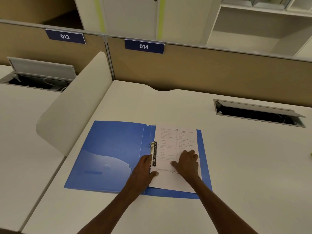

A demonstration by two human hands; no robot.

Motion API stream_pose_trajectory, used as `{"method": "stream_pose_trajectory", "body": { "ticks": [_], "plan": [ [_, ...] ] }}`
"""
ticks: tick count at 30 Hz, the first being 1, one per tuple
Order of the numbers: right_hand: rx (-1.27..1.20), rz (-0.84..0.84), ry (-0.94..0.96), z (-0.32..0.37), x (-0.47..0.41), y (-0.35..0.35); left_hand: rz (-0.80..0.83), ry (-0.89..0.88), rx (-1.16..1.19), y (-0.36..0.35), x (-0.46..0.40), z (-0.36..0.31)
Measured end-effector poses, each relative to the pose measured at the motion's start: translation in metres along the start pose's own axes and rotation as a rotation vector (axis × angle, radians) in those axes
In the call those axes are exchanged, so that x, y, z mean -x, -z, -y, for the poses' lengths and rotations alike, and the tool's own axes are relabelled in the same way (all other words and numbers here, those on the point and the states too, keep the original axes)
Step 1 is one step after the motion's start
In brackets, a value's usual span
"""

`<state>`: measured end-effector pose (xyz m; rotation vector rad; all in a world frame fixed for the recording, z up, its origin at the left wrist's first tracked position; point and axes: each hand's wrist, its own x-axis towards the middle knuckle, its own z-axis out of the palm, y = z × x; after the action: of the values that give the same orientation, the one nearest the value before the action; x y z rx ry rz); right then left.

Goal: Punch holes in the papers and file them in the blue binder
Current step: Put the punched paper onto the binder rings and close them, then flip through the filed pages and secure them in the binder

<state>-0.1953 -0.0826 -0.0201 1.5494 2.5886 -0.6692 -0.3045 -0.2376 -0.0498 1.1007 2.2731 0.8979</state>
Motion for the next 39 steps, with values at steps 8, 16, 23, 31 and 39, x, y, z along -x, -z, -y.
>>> {"method": "stream_pose_trajectory", "body": {
  "ticks": [8,16,23,31,39],
  "plan": [
    [-0.013,-0.026,-0.307,-0.037,0.031,-0.001,-0.131,0.118,0.082,-0.010,0.024,-0.012],
    [-0.130,-0.008,-0.370,-0.034,0.032,0.005,-0.139,0.213,0.061,-0.019,0.031,-0.024],
    [-0.190,-0.006,-0.428,-0.038,0.030,0.012,-0.091,0.237,0.091,-0.018,0.034,-0.023],
    [-0.382,-0.190,-0.222,-0.050,0.043,0.022,-0.116,0.124,-0.049,-0.015,0.039,-0.027],
    [-0.547,-0.308,0.098,-0.029,0.074,0.021,-0.077,0.025,0.076,-0.005,0.005,-0.086]
  ]
}}
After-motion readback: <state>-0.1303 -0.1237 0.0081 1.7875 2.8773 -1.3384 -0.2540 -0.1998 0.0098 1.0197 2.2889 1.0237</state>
